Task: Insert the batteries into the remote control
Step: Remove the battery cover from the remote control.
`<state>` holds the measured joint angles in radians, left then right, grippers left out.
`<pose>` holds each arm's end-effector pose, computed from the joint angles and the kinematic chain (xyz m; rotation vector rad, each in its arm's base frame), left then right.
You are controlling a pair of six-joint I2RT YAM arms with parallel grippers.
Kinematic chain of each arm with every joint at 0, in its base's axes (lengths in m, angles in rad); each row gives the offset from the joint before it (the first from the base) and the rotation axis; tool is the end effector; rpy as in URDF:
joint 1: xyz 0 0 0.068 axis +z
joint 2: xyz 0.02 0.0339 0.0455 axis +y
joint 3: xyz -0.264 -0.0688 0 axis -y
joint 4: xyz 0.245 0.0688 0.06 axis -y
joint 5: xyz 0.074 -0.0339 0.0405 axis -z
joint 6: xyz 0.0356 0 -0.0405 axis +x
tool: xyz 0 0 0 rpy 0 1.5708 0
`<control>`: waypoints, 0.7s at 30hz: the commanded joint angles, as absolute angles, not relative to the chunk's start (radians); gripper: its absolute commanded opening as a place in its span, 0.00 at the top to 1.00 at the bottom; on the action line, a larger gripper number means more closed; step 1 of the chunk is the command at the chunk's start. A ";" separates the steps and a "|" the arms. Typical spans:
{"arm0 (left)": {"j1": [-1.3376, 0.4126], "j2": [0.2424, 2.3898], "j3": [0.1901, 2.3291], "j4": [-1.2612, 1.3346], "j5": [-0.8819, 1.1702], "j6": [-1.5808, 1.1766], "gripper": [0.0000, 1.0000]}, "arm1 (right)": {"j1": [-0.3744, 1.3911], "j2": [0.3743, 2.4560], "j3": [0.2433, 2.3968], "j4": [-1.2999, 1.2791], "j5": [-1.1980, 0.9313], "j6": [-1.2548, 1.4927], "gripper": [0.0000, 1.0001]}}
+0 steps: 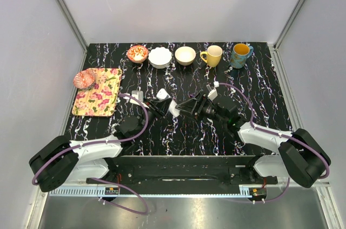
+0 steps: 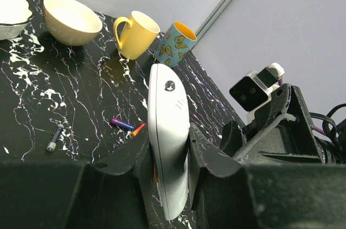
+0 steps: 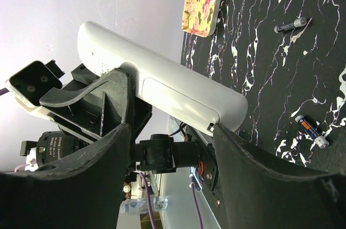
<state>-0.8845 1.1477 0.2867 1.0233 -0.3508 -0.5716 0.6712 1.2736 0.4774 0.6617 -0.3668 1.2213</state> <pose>0.1506 -0.1646 0.2249 -0.0732 1.4864 -0.9483 0.1982 0.1737 0.2184 0.2310 2.0113 1.6334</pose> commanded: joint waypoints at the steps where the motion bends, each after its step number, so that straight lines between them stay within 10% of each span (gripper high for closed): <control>1: -0.907 1.150 0.325 1.058 -0.328 -0.571 1.00 | 0.669 1.273 0.515 0.747 -0.390 1.233 0.32; 21: -0.907 1.253 0.282 1.192 -0.305 -0.661 1.00 | 0.661 1.256 0.445 0.707 -0.387 1.190 0.65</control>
